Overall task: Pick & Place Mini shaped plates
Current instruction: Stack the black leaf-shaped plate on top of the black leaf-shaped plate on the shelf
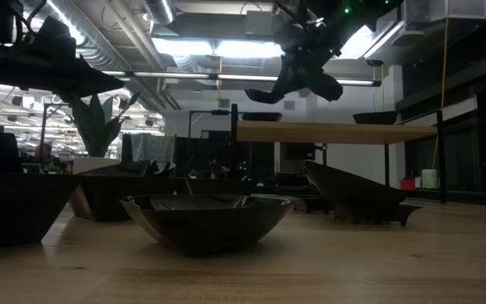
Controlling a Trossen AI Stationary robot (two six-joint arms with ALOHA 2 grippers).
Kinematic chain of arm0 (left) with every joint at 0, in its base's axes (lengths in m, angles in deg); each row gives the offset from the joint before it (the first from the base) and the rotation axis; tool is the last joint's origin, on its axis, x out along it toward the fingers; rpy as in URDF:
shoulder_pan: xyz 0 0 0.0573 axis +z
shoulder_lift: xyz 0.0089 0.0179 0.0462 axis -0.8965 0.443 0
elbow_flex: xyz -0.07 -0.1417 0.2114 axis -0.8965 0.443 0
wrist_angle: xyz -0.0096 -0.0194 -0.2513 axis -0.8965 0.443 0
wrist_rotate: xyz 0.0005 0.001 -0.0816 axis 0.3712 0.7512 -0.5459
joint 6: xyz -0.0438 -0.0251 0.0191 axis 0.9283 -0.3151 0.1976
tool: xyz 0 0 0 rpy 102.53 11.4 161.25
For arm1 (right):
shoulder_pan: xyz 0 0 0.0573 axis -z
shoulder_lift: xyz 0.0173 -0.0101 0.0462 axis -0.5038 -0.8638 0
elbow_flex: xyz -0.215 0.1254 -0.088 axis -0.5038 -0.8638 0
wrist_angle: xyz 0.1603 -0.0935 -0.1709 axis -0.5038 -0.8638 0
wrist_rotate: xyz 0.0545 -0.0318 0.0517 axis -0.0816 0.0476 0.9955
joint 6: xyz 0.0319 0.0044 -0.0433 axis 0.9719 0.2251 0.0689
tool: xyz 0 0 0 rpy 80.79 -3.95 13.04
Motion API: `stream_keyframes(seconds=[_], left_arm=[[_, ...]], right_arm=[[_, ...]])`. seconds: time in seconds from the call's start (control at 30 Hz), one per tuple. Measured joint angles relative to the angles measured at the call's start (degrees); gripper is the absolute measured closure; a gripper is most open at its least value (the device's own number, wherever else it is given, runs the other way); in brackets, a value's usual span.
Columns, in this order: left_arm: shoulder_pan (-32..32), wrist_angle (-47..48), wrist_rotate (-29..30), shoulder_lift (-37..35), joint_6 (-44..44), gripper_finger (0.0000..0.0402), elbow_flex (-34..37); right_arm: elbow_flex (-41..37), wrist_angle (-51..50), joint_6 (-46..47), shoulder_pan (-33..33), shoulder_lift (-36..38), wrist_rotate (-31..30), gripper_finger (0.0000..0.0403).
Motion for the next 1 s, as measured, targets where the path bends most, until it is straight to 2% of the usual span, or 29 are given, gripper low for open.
stream_keyframes(seconds=[0.13,0.27,0.47,0.7,1.0], left_arm=[[0.0,0.0,0.0,0.0,0.0,0.0398,0.0],[0.0,0.0,0.0,0.0,0.0,0.0398,0.0],[0.0,0.0,0.0,0.0,0.0,0.0398,0.0],[0.0,0.0,0.0,0.0,0.0,0.0398,0.0],[0.0,0.0,0.0,0.0,0.0,0.0398,0.0]], right_arm=[[0.0,-0.1,2.6,0.3,0.0,0.7,0.0397],[0.0,-0.4,4.9,1.8,0.0,7.5,0.0397],[0.0,-0.2,6.0,3.6,0.0,8.4,0.0391],[0.0,-0.2,8.9,5.6,0.0,12.8,0.0343],[0.0,0.3,9.2,5.9,0.1,12.9,0.0299]])
